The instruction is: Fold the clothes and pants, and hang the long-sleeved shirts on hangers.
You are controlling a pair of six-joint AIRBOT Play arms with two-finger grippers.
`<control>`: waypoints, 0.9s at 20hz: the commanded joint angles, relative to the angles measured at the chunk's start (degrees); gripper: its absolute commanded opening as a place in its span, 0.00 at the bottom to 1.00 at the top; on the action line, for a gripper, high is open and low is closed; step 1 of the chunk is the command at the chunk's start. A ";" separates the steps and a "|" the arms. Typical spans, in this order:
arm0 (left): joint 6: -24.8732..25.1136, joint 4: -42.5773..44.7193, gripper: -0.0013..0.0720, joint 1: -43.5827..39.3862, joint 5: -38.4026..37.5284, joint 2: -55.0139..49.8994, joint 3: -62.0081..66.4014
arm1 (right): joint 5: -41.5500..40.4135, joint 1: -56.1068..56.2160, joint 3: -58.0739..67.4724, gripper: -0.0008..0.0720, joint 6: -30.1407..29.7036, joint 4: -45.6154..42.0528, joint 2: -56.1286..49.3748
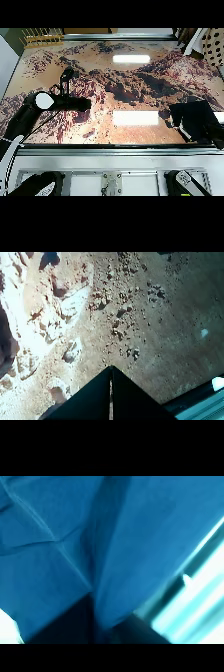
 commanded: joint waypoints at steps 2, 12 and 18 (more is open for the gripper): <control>-0.07 -0.02 0.02 -0.02 -0.07 0.00 -0.02 | 3.41 -1.25 4.02 0.95 -4.00 -15.47 4.15; -0.04 -0.04 0.02 -0.09 0.11 0.00 -0.02 | 0.24 28.20 7.91 0.95 -13.29 10.67 14.40; -0.07 -0.07 0.02 -0.04 0.11 0.00 0.00 | 0.00 51.80 7.30 0.94 -13.29 10.80 13.18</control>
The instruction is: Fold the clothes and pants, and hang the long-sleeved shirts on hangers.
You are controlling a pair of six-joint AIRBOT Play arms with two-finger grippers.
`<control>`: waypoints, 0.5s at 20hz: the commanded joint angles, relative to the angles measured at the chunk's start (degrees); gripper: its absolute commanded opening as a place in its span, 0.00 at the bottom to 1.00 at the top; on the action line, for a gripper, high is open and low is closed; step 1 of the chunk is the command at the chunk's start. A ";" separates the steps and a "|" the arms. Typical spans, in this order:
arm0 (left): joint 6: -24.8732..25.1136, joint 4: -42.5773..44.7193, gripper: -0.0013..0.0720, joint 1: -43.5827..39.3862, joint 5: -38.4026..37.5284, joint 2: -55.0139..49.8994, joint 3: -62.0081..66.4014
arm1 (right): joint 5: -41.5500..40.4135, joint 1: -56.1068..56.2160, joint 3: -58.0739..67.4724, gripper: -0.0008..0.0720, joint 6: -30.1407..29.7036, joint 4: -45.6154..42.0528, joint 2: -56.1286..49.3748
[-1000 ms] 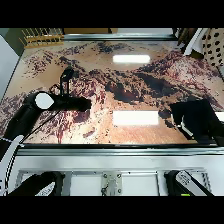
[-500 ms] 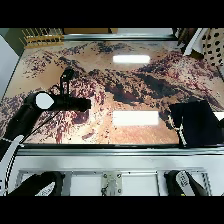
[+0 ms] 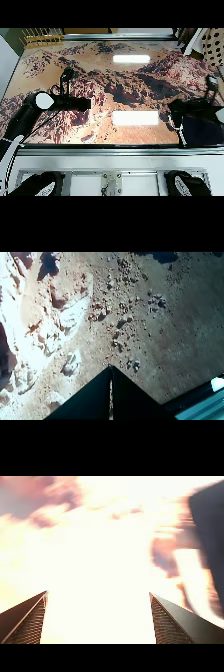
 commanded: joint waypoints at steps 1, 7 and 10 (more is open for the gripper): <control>0.11 0.02 0.02 0.00 0.02 0.02 0.00 | -0.11 11.47 -0.13 0.94 -0.44 1.40 -0.46; 0.11 0.02 0.02 0.00 0.02 0.02 -0.02 | 0.04 13.55 -0.13 0.49 -0.39 1.44 -0.44; 0.11 0.02 0.02 0.00 0.02 0.02 -0.02 | 0.07 13.53 -0.13 0.04 -0.39 1.42 -0.46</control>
